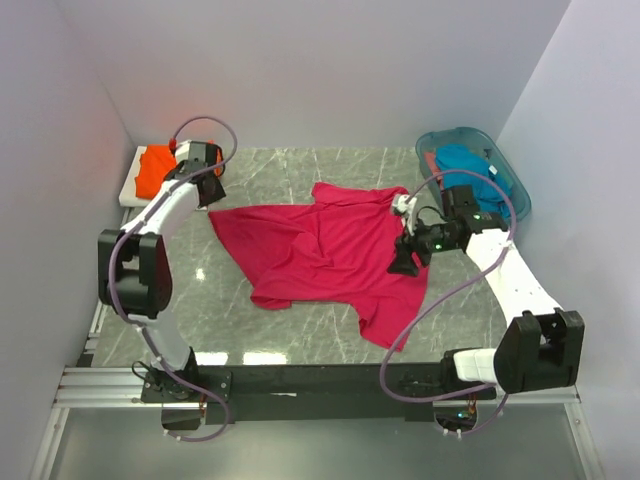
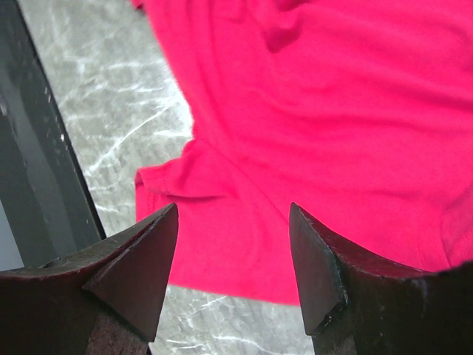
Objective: Fold and stack the t-shirts
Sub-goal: Flatten the tshirt out
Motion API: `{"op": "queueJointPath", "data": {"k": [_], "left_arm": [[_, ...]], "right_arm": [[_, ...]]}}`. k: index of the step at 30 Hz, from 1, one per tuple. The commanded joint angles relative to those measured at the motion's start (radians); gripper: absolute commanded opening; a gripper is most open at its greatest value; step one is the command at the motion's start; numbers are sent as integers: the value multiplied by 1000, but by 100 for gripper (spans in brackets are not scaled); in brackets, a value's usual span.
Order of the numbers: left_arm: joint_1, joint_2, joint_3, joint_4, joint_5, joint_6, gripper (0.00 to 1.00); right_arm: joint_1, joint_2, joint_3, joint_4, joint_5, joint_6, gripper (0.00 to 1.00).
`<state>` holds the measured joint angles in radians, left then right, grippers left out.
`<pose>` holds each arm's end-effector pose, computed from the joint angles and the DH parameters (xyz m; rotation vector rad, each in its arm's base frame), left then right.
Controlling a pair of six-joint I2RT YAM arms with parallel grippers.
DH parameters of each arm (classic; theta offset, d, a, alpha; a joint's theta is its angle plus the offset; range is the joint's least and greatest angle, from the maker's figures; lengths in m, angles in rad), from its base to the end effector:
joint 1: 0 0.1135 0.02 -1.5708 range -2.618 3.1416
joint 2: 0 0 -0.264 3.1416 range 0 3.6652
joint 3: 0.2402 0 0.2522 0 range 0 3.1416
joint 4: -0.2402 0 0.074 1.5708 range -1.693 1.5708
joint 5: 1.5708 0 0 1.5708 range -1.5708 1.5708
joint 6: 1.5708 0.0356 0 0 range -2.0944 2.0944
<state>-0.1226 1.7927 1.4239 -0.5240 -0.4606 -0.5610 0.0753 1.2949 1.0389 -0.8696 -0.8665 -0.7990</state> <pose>0.3936 -0.0326 0.2562 -0.6999 2.2494 0.2411 0.2393 0.0453 0.2759 -1.1984 1.9927 0.8151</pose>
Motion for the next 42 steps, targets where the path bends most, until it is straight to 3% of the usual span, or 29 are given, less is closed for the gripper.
{"op": "queueJointPath", "data": {"k": [1, 8, 12, 15, 20, 29, 37, 42], "left_arm": [[0, -125, -57, -11, 52, 46, 64], [1, -475, -215, 18, 163, 142, 72], [1, -720, -376, 68, 154, 161, 98], [3, -898, -506, 90, 149, 176, 99], [1, -1030, -664, 104, 154, 196, 99], [1, -1079, -652, 105, 134, 202, 98], [1, -1118, -660, 119, 125, 207, 98], [1, -1101, -661, 122, 160, 211, 97]], "right_arm": [[125, -20, -17, -13, -13, -57, 68], [562, -48, -83, 216, 252, 3, 68], [730, 49, -30, 262, 451, 62, 67], [819, 127, -36, 313, 613, 106, 67], [889, 208, -39, 369, 702, 139, 67], [943, 378, 99, 391, 745, 158, 65], [942, 464, 107, 417, 778, 159, 59], [942, 469, 95, 396, 753, 146, 38]]}}
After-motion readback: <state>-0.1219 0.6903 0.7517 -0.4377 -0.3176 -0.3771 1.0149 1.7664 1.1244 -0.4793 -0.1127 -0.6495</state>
